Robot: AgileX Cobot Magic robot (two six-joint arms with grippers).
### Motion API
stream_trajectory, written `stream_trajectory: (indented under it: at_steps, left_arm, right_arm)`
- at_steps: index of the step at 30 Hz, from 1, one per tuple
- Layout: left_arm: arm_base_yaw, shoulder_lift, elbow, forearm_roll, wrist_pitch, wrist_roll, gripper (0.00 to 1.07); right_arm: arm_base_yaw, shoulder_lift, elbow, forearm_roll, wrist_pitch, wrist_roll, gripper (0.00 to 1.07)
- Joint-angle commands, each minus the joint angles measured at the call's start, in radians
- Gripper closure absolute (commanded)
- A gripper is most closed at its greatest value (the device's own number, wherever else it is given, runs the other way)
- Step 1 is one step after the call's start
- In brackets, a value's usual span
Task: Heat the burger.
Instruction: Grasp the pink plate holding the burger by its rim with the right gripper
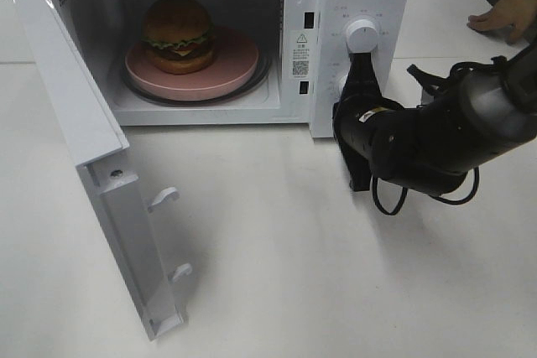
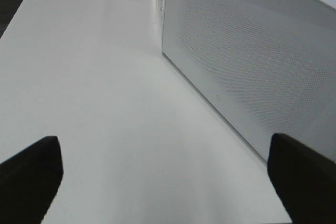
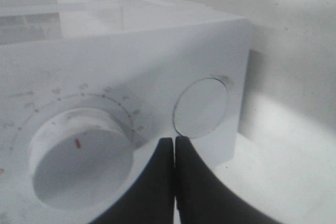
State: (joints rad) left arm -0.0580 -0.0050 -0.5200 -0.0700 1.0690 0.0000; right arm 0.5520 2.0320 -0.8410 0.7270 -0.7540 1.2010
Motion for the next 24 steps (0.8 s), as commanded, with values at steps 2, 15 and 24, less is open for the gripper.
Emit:
stream_trajectory:
  at_steps: [2, 15, 24]
  left_arm:
    - [0.003, -0.006, 0.004, 0.001, -0.002, 0.000, 0.08]
    - [0.003, -0.006, 0.004, 0.001, -0.002, 0.000, 0.08]
    - [0.003, -0.006, 0.004, 0.001, -0.002, 0.000, 0.08]
  right_arm:
    - [-0.002, -0.048, 0.041, -0.044, 0.075, -0.042, 1.07]
    - [-0.002, -0.251, 0.136, -0.096, 0.276, -0.332, 1.05]
    - [-0.003, -0.346, 0.134, -0.093, 0.490, -0.719, 1.04]
